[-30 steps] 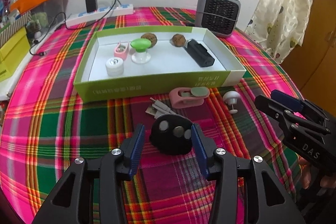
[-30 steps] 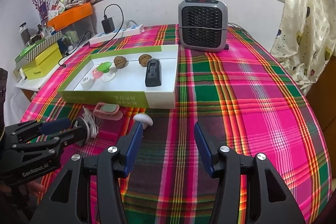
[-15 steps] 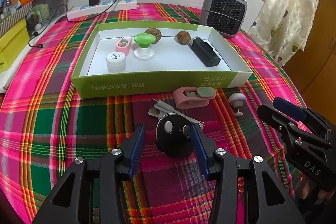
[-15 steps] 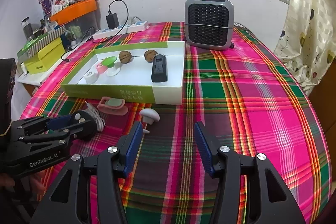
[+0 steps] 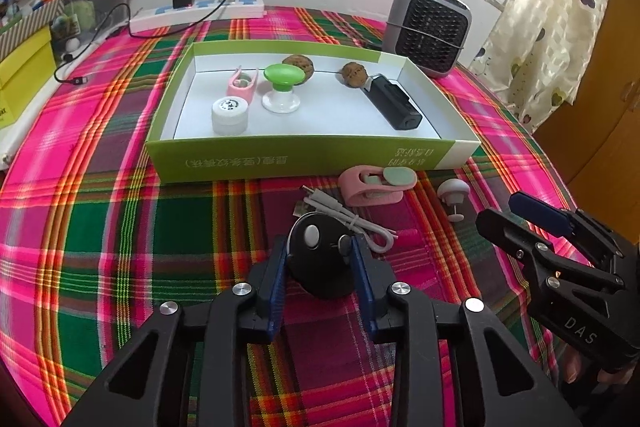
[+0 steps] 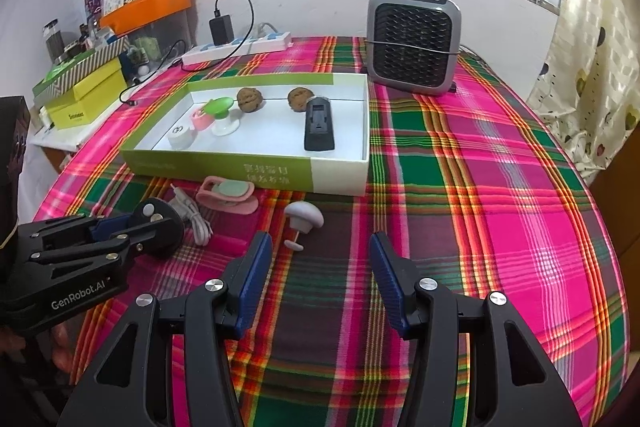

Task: Organize objects
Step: 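Move the left gripper over the black round dotted object while the right passes the white knob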

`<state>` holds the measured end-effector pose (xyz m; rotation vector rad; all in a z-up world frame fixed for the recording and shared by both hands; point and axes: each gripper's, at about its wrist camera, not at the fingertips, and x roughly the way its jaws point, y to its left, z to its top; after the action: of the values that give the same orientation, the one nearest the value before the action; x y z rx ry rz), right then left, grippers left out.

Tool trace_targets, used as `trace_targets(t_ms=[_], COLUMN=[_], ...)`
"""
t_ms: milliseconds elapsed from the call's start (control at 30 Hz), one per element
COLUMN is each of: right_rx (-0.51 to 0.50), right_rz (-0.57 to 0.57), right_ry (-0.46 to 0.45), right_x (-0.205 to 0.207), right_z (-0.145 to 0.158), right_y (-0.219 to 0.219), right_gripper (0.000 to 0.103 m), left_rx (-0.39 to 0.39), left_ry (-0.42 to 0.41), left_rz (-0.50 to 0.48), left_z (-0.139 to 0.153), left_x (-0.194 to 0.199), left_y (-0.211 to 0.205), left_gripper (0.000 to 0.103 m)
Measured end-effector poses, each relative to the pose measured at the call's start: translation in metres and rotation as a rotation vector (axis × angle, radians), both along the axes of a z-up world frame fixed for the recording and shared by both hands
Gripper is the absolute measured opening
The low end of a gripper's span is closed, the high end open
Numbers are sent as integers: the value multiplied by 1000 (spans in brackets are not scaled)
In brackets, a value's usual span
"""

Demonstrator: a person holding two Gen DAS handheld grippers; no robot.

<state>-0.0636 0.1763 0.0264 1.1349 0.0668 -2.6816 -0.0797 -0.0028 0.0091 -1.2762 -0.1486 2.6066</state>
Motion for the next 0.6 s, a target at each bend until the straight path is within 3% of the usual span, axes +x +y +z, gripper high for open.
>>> trace_targets(t_ms=[200,600], right_rx=[1,-53], right_rz=[33,212], right_ry=[-1,-66], right_x=[1,-12], right_z=[1,-9], right_y=[-10,-55], right_gripper=[52,52], left_rx=[1,2], left_ry=[1,1], left_rz=[17,75], left_z=[0,0], left_x=[2,6], left_y=[-9,-39], left_gripper=[28,28])
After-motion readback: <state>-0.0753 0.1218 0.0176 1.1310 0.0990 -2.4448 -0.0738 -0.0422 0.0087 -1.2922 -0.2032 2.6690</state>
